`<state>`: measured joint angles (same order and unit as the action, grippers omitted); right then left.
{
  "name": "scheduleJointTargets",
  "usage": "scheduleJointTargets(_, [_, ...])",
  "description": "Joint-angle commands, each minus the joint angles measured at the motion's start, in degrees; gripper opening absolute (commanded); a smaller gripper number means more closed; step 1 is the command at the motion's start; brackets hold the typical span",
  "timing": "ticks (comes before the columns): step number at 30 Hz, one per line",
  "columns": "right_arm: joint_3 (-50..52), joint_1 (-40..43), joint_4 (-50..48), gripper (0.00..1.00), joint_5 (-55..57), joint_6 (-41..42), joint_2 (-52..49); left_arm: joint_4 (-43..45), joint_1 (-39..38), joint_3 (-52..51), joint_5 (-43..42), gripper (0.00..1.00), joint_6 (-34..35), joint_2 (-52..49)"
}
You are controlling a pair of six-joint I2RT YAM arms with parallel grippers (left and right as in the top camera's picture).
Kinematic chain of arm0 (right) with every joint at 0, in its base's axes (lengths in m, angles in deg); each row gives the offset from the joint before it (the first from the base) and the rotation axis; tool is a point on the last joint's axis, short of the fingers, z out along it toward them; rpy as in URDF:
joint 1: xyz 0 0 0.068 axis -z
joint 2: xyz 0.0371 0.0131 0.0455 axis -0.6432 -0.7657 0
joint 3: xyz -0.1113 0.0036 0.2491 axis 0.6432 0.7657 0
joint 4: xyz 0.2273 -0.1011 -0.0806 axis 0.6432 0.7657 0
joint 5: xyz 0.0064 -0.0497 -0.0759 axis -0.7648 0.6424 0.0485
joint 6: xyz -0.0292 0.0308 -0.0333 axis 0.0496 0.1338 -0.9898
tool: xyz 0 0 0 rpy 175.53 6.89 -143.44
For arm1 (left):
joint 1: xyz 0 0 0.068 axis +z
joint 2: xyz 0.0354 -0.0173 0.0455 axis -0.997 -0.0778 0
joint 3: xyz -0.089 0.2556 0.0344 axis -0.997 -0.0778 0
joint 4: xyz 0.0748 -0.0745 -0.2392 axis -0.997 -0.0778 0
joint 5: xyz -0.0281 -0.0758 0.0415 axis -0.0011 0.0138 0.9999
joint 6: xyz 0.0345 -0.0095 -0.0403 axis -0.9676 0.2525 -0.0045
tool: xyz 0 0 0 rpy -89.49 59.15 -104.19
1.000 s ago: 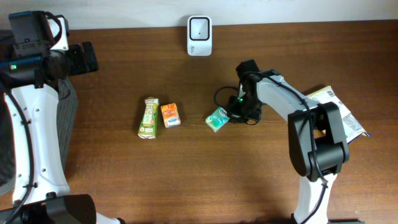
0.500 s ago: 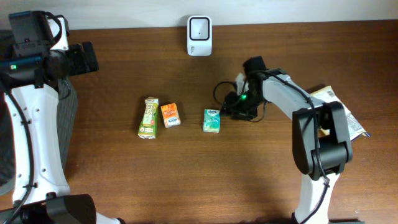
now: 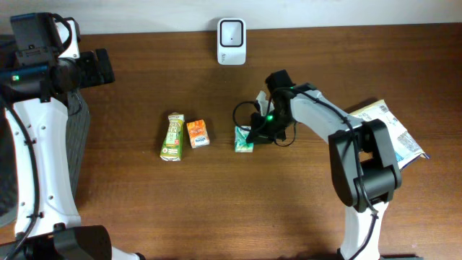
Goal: Scan the item barcode
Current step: 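Lift the green tissue pack and carry it toward the scanner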
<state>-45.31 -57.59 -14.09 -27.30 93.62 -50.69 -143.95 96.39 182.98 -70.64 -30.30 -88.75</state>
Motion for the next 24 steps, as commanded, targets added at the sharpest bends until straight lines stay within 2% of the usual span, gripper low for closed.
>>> scheduleJointTargets(1, [-0.8, 5.3, -0.1, 0.04, -21.8, -10.6, 4.7, -0.1, 0.1, 0.2, 0.0, 0.99, -0.7, -0.1])
scheduleJointTargets(3, [-0.8, 8.6, -0.1, 0.04, -32.0, -14.2, 6.9, -0.1, 0.1, 0.2, 0.0, 0.99, -0.7, -0.1])
scheduleJointTargets(8, [-0.8, 16.2, -1.2, 0.04, -53.6, -16.7, 7.8, -0.1, 0.1, 0.2, 0.0, 0.99, -0.7, -0.1])
scheduleJointTargets(13, [-0.9, 22.0, 0.7, 0.04, -53.9, -15.4, 8.3, -0.1, 0.0, 0.2, 0.0, 0.99, -0.7, -0.1])
scheduleJointTargets(20, [-0.9, 24.7, 2.3, 0.04, -53.9, -15.3, 23.3, -0.1, 0.0, 0.2, 0.0, 0.99, -0.7, -0.1])
scheduleJointTargets(24, [-0.9, 24.6, 2.4, 0.04, -53.9, -15.3, 24.9, -0.1, 0.0, 0.2, 0.0, 0.99, -0.7, -0.1])
